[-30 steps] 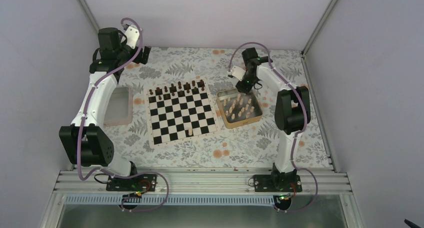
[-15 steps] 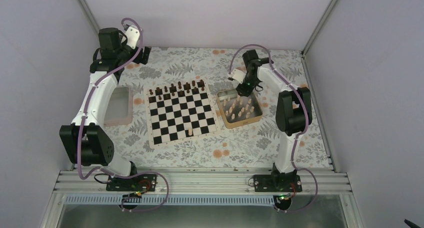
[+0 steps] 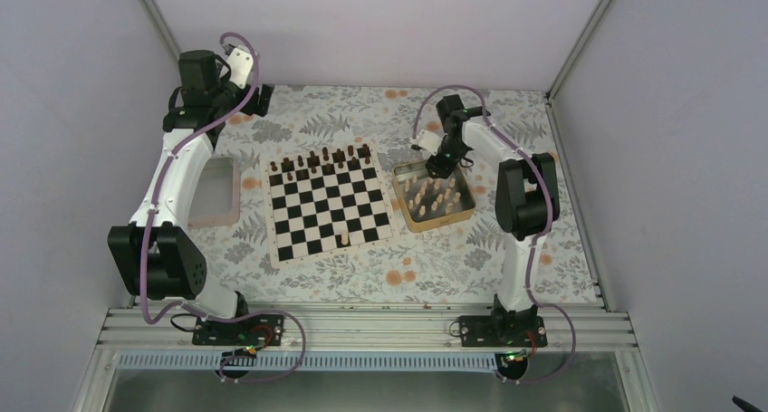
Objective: Set up the chess pieces on the board
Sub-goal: Pick up the chess piece from the storage box, then place the chess piece on the chessboard.
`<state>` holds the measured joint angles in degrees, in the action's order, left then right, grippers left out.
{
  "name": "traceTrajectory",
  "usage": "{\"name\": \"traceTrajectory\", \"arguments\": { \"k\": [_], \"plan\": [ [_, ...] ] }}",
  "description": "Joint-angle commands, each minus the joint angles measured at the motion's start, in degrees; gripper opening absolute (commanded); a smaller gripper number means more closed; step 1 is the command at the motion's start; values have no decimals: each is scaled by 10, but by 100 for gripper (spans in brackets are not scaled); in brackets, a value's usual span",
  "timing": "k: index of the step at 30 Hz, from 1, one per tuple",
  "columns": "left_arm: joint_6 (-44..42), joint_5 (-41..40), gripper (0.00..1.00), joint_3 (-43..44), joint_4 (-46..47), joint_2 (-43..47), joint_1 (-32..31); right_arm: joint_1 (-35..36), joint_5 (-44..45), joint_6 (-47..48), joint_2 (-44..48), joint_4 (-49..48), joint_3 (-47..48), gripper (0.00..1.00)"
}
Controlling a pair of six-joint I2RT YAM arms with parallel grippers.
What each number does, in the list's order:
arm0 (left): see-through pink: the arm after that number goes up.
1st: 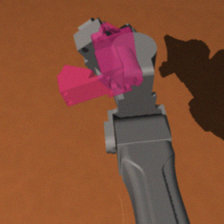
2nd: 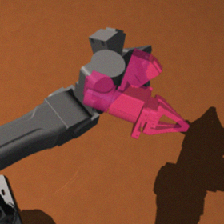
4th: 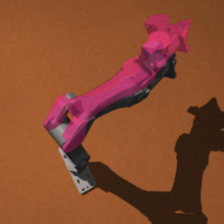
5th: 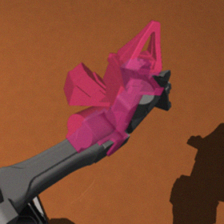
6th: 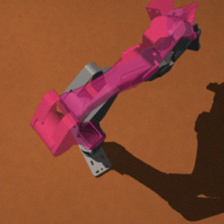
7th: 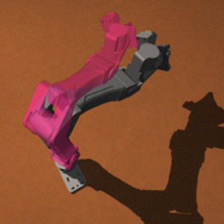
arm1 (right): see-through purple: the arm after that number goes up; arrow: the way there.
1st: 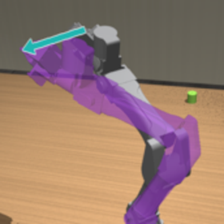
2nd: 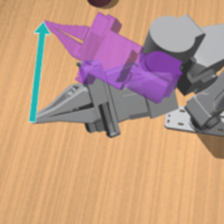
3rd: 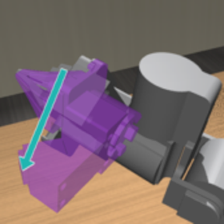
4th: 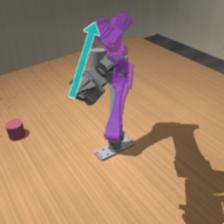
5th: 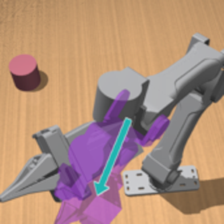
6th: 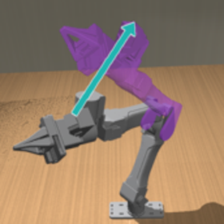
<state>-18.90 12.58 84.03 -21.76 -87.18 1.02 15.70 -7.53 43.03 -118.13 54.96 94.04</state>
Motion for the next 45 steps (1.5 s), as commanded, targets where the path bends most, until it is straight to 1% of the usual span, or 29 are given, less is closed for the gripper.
{"name": "traceTrajectory", "arguments": {
  "k": [1,4,9,14,18,20,25,29,33,36,39,42,43,45],
  "plan": [
    [-6,0,100,3,2,-5,1,4,-15,5,-12,-5,17,41],
    [-6,0,100,3,3,-5,1,5,-18,4,-16,-5,21,40],
    [-6,0,100,2,4,-5,1,7,-23,4,-26,-2,22,34],
    [-7,0,100,-2,6,0,2,8,-27,7,-30,3,25,31],
    [-7,0,100,-2,6,1,1,8,-28,4,-26,2,29,20],
    [-7,0,100,-3,6,1,1,9,-28,3,-21,3,30,16],
    [-6,1,100,1,4,0,0,14,-21,4,1,14,39,11],
    [-5,3,100,2,4,1,1,30,-9,1,13,38,66,10],
    [-5,3,100,3,3,5,1,74,18,-2,24,74,110,9],
    [-5,2,100,4,3,4,1,119,33,-4,14,115,173,9],
    [-5,-1,100,5,2,2,1,184,40,-4,-10,159,250,9],
    [-4,-17,100,6,5,-4,1,258,42,-6,-33,187,307,9],
    [-5,-24,100,9,4,-6,0,290,44,-5,-38,188,309,9],
    [-5,-34,100,11,3,-8,1,330,41,-6,-47,186,306,9]
  ]
}}
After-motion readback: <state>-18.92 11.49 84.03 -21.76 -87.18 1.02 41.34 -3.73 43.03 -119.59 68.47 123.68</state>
